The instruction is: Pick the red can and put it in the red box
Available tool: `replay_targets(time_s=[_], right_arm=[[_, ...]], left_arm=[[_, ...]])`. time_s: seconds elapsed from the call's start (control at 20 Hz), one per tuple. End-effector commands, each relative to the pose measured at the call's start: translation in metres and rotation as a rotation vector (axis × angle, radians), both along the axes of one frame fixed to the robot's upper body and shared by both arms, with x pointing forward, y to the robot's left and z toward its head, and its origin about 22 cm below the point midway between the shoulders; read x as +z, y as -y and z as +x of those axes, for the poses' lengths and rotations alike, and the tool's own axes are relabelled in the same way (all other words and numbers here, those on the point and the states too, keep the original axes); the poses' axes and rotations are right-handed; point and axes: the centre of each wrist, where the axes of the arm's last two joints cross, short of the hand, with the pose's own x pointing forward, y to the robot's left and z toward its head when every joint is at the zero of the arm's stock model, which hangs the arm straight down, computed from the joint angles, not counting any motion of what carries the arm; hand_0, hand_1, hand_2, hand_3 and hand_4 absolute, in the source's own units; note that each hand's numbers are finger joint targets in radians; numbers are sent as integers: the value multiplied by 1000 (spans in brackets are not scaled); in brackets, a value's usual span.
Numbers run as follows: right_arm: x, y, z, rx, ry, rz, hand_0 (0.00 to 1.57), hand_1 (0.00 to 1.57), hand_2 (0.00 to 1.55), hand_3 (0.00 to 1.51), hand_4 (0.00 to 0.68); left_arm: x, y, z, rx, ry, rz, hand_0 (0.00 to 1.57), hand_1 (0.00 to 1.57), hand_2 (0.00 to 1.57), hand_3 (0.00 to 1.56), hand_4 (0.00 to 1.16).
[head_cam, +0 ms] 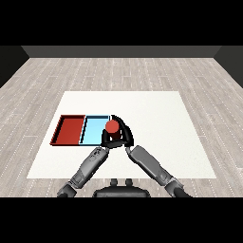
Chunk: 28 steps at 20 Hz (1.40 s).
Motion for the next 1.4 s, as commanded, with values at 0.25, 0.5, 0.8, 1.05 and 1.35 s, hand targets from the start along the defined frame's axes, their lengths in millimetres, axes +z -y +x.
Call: replay_targets(time_s=[0.25, 0.5, 0.8, 1.05, 1.35], right_arm=[[19, 39, -2, -106, 62, 30, 0, 0, 0, 0, 0], [21, 83, -11, -129, 92, 113, 0, 0, 0, 0, 0], [26, 124, -17, -209, 109, 81, 0, 0, 0, 0, 0], [-5, 177, -46, -313, 50, 30, 0, 0, 0, 0, 0], [-17, 175, -49, -395, 15, -3, 0, 0, 0, 0, 0]], left_arm=[[-11, -8, -8, 9, -42, -33, 1571, 1571, 1571, 1508, 1140], [-12, -37, 1, 48, -45, 25, 1571, 1571, 1571, 1484, 1130], [-8, -81, 6, 145, 13, 152, 1571, 1571, 1571, 1473, 1133], [30, -130, 29, 200, 50, 235, 1571, 1571, 1568, 1467, 1116], [17, -196, 27, 354, -63, 351, 1571, 1571, 1555, 1462, 1091]])
